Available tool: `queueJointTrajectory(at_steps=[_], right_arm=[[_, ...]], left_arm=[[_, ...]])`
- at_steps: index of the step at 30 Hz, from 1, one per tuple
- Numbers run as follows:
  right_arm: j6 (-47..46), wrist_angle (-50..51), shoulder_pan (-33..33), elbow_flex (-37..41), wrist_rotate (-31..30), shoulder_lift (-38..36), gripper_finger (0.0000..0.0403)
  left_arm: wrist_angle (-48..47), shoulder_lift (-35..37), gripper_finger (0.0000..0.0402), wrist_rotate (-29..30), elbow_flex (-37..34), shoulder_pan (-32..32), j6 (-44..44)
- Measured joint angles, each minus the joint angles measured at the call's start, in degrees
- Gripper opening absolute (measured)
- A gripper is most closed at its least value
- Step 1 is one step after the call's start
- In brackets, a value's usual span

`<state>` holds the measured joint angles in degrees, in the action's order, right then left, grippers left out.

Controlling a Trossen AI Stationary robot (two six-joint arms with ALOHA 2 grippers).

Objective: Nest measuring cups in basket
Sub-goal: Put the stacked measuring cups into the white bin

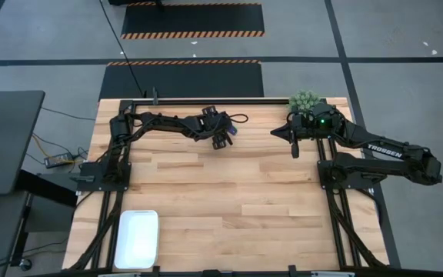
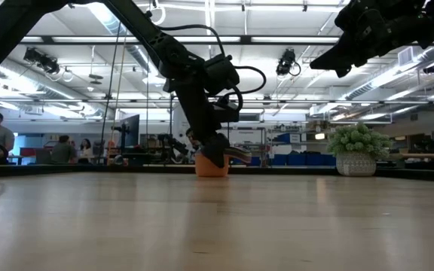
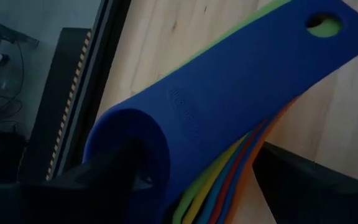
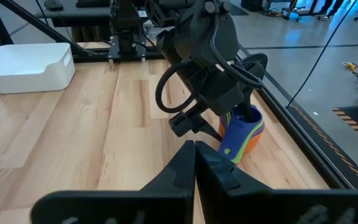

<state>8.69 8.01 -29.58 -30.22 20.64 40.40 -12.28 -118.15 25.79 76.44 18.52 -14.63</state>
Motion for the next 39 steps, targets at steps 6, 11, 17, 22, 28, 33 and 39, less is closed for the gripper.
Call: queueJointTrajectory(at_steps=[6, 11, 17, 22, 28, 33, 39], right_arm=[[0.0, 0.0, 0.0, 0.0, 0.0, 0.0, 0.0018], [0.0, 0.0, 0.0, 0.0, 0.0, 0.0, 0.0018], [0.0, 0.0, 0.0, 0.0, 0.0, 0.0, 0.0018], [0.0, 0.0, 0.0, 0.0, 0.0, 0.0, 0.0018], [0.0, 0.0, 0.0, 0.0, 0.0, 0.0, 0.0018], [0.0, 0.0, 0.0, 0.0, 0.0, 0.0, 0.0018], [0.0, 0.0, 0.0, 0.0, 0.0, 0.0, 0.0018]], left_arm=[[1.0, 0.0, 0.0271, -0.1, 0.0, -0.1, 0.0], [1.3, 0.0, 0.0232, -1.0, 0.0, -0.1, 0.0], [1.4, 0.0, 0.0191, -1.5, 0.0, -0.2, 0.0], [1.4, 0.0, 0.017, -1.9, 0.0, -0.2, 0.2], [1.2, 0.0, 0.0161, -2.3, 0.0, -0.2, 0.2], [1.1, 0.0, 0.016, -2.4, 0.0, -0.2, 0.2], [1.1, 0.0, 0.016, -2.0, 0.0, -0.2, 0.2]])
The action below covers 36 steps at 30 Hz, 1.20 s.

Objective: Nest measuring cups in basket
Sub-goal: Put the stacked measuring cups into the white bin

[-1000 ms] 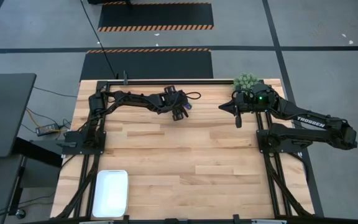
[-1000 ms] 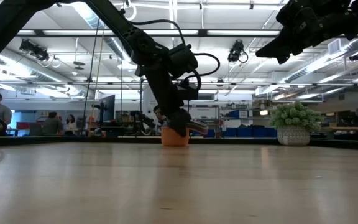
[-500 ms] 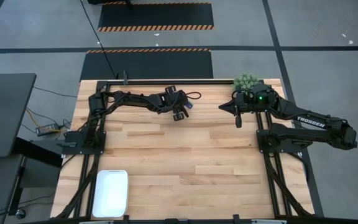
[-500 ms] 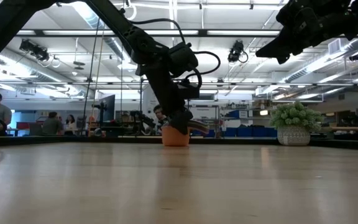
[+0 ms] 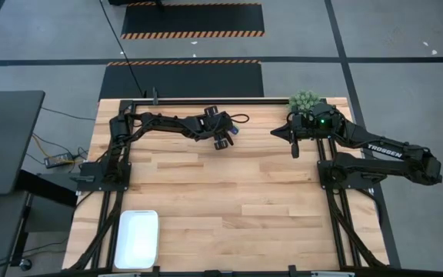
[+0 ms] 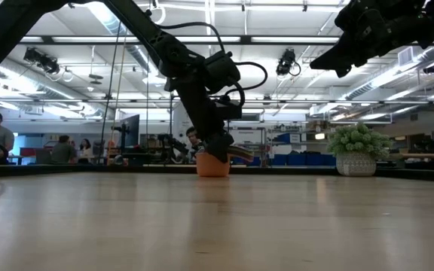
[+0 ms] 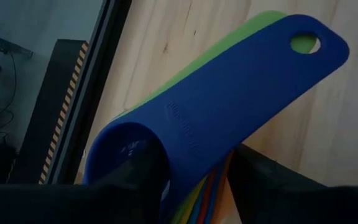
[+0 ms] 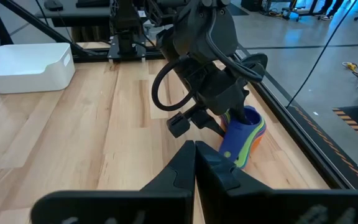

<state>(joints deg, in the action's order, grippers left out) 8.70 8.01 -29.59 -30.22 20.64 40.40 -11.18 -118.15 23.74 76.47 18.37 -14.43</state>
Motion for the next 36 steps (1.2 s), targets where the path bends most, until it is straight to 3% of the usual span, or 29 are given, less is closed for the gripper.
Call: queueJointTrajectory(at_steps=[36], right_arm=[[0.0, -0.7, 0.0, 0.0, 0.0, 0.0, 0.0018]], left_arm=[[-3.0, 1.9, 0.0141, 1.2, 0.0, -1.0, 2.3]])
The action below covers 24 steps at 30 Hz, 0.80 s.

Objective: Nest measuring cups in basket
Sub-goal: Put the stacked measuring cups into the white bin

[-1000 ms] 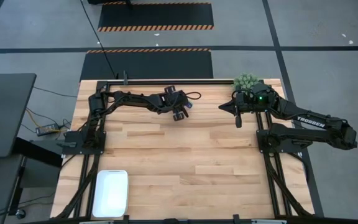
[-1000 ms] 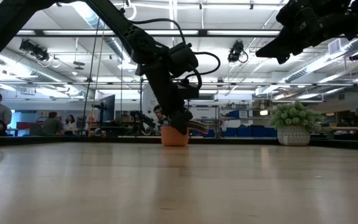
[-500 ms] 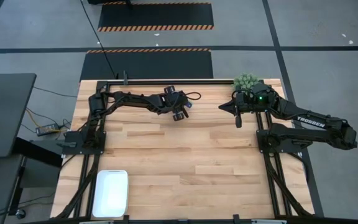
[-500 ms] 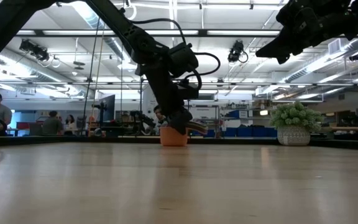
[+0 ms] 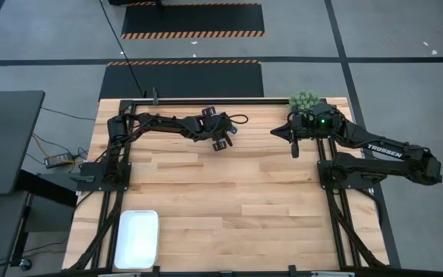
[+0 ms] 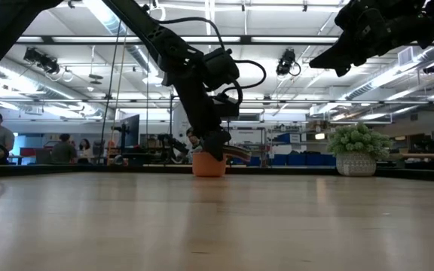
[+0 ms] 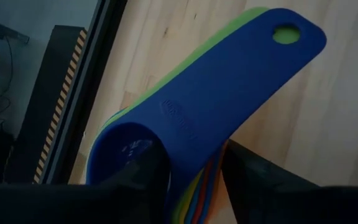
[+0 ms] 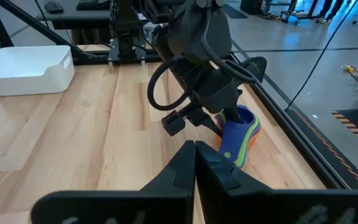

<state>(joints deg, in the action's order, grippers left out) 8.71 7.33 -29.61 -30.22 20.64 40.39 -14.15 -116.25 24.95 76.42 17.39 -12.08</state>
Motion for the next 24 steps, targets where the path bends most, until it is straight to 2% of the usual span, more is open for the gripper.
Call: queueJointTrajectory(at_steps=[24], right_arm=[[0.0, 0.0, 0.0, 0.0, 0.0, 0.0, 0.0018]], left_arm=[[-0.8, 0.5, 0.0141, -2.0, 0.1, -0.3, 1.0]])
